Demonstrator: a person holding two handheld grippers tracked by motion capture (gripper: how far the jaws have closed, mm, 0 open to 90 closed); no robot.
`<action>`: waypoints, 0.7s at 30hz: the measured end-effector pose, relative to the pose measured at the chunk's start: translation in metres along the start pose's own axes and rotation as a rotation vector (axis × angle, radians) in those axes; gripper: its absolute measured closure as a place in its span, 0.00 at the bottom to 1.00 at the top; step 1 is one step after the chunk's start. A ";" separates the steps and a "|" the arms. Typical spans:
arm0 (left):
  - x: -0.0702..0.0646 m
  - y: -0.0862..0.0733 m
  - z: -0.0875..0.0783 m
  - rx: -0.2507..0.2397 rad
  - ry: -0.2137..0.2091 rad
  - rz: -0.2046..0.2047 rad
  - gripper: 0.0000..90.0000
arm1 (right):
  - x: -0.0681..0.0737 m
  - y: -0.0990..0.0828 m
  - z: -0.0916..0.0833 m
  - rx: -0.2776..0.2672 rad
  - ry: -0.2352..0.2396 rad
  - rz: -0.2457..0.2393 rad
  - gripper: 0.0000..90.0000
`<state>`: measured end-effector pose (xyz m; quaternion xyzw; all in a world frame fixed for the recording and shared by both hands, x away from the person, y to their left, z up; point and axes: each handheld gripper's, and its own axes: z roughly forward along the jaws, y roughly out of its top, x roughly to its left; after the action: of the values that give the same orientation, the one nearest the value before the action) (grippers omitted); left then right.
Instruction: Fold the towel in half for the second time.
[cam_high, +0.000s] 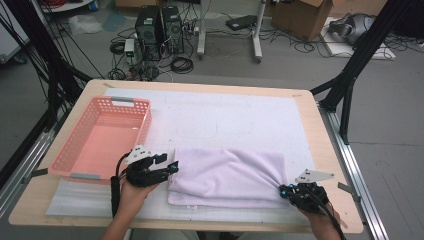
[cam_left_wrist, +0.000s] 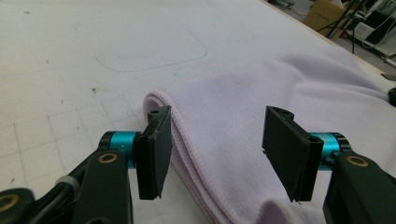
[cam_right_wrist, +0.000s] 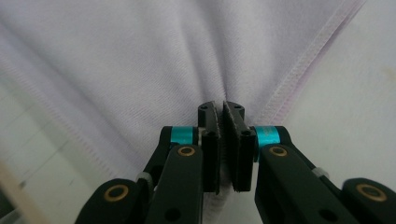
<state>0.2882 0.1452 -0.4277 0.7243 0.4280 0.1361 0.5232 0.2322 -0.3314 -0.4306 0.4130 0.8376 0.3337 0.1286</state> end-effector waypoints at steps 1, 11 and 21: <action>0.001 0.002 0.004 0.006 0.007 -0.003 0.45 | -0.001 0.001 -0.001 0.001 0.013 0.001 0.92; 0.022 0.006 0.046 0.114 0.113 0.000 0.38 | -0.041 0.023 0.009 -0.231 -0.119 0.093 0.55; 0.025 0.011 0.054 0.125 0.224 -0.027 0.81 | -0.057 0.033 0.038 -0.182 -0.120 0.112 0.54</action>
<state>0.3429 0.1283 -0.4471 0.7298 0.5011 0.1822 0.4279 0.3063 -0.3439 -0.4406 0.4648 0.7703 0.3898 0.1967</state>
